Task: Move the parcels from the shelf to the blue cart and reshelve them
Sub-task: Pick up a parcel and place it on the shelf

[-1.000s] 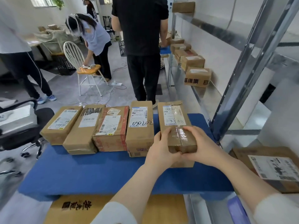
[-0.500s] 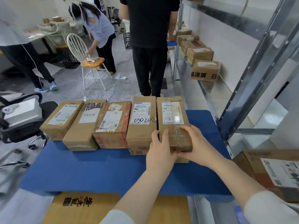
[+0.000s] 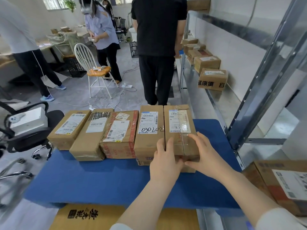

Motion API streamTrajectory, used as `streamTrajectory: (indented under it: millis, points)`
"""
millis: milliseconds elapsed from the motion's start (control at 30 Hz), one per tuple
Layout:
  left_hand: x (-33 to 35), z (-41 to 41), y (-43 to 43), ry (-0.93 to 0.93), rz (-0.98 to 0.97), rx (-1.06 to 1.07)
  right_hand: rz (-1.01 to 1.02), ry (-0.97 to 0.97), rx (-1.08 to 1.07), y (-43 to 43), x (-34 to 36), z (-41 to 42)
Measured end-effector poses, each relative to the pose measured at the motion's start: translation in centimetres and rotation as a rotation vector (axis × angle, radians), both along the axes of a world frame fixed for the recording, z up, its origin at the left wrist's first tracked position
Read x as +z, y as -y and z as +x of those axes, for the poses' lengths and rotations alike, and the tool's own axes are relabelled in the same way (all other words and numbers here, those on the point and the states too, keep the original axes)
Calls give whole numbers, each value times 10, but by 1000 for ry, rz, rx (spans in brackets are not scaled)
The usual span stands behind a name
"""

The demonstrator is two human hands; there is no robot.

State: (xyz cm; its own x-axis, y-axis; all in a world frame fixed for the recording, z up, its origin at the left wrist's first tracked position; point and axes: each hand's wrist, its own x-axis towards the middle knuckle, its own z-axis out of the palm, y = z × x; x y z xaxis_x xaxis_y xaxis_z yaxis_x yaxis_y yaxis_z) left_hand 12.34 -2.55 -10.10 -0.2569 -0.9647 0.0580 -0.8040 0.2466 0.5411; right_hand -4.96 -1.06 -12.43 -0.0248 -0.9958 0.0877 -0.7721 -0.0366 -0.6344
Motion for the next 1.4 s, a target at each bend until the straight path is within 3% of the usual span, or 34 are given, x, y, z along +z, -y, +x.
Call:
streamTrajectory:
  millis: [367,567,733,1100,1400]
  points:
    - [56,1,-13,70,-99,-215,-103,-202,-229,-81,70,-14]
    - [81,-30,-59,42,-148,-590,-103,-263,-498,-178,103,2]
    - [91,-49,-146,44,-205,-931,-29,-386,-821,-303,115,34]
    - [108,-33,-420,-52,-158,-1602,83,-428,-1570,-599,126,169]
    - [92,21,-616,-14,-131,-1825,227,-387,-1824,-788,129,269]
